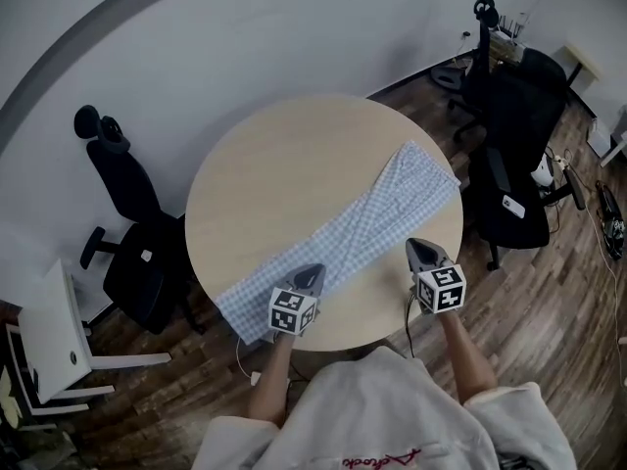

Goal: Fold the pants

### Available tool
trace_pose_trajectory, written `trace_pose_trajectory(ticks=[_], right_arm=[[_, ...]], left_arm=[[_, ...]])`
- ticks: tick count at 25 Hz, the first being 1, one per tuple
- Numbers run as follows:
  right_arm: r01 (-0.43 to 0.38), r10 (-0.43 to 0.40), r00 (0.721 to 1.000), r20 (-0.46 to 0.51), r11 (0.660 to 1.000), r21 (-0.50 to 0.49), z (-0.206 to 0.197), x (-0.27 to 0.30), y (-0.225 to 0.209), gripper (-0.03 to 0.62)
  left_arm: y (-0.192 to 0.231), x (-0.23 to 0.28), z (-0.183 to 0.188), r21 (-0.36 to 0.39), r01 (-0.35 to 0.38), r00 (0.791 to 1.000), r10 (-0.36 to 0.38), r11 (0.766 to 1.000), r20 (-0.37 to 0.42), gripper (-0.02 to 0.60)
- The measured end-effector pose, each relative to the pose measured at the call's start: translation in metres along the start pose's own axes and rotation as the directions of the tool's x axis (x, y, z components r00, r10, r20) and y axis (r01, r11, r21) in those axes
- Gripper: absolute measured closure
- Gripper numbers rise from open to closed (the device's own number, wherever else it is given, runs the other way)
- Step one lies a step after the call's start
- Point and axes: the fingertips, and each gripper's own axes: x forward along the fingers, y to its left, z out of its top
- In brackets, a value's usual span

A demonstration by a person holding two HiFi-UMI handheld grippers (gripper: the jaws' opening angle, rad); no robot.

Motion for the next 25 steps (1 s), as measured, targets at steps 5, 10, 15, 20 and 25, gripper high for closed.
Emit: trace_pose_trajectory(ticks=[5, 10, 15, 20, 25], right_arm=[[0.024, -0.024, 1.0, 0.008, 1.0, -0.005, 0.009, -0.004, -0.01, 0.565], [0.017, -0.017, 0.999, 0.035, 1.0, -0.012, 0.017, 0.007, -0.028, 0.565], [-0.019, 0.019, 0.999, 0.028, 1.0, -0.011, 0.015, 0.021, -0.07, 0.565], [-0.073, 0.073, 0.997, -0.003, 0.997, -0.014, 0.016, 0.04, -0.12, 0.565], [-0.13, 0.13, 0.991, -0.021, 0.991, -0.029, 0.024, 0.073, -0.167, 0.565]], left_arm=[[-0.003, 0.004, 0.003, -0.008, 0.005, 1.0, -0.005, 1.0, 0.001, 0.538], [0.003, 0.016, 0.009, 0.009, -0.024, 1.0, 0.024, 1.0, -0.006, 0.538], [0.001, 0.05, 0.021, 0.007, -0.071, 0.997, 0.071, 0.997, -0.017, 0.538], [-0.003, 0.085, 0.035, -0.005, -0.124, 0.991, 0.124, 0.992, -0.042, 0.538], [0.003, 0.114, 0.045, -0.054, -0.205, 0.978, 0.202, 0.977, -0.052, 0.538]])
